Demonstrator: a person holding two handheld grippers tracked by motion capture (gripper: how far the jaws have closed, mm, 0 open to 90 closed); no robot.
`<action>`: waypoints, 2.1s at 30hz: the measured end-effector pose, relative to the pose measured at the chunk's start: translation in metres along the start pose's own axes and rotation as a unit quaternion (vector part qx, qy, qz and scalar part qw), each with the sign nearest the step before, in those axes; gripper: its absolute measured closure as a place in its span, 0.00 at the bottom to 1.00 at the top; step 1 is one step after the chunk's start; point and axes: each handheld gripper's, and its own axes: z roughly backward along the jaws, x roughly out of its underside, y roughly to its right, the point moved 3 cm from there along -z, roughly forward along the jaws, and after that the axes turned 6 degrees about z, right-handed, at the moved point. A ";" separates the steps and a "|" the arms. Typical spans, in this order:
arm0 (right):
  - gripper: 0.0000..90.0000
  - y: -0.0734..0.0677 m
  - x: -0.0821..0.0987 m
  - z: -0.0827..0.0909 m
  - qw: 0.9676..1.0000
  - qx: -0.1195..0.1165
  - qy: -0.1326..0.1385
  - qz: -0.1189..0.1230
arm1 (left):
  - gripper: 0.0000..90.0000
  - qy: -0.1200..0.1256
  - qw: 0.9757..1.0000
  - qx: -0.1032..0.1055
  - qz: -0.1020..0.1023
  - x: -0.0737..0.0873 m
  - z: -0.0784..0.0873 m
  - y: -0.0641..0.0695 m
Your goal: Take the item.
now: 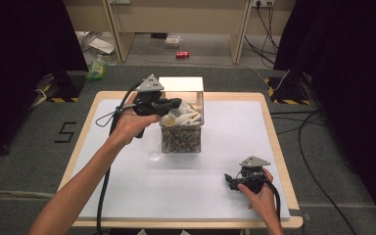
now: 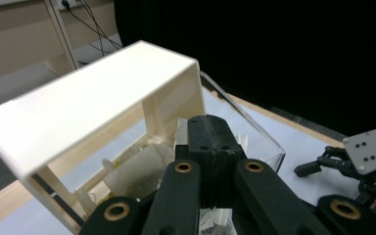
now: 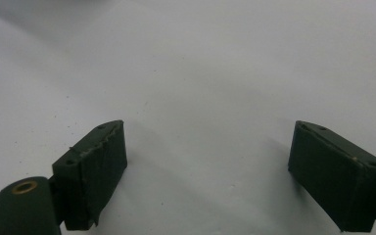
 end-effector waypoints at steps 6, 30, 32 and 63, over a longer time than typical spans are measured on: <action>0.17 0.000 0.000 0.000 1.000 0.000 0.001 0.000 | 0.99 0.019 1.000 0.003 -0.004 -0.013 0.015 0.002; 0.17 0.000 0.000 0.000 1.000 0.000 0.000 0.000 | 0.99 0.068 0.998 0.002 0.011 -0.033 0.065 -0.013; 0.17 0.000 0.000 0.000 1.000 0.000 0.000 0.000 | 0.99 0.070 0.997 0.000 0.012 -0.032 0.070 -0.015; 0.17 0.000 0.000 0.000 1.000 0.001 0.000 0.000 | 0.99 0.077 0.994 -0.028 0.066 0.032 0.095 -0.056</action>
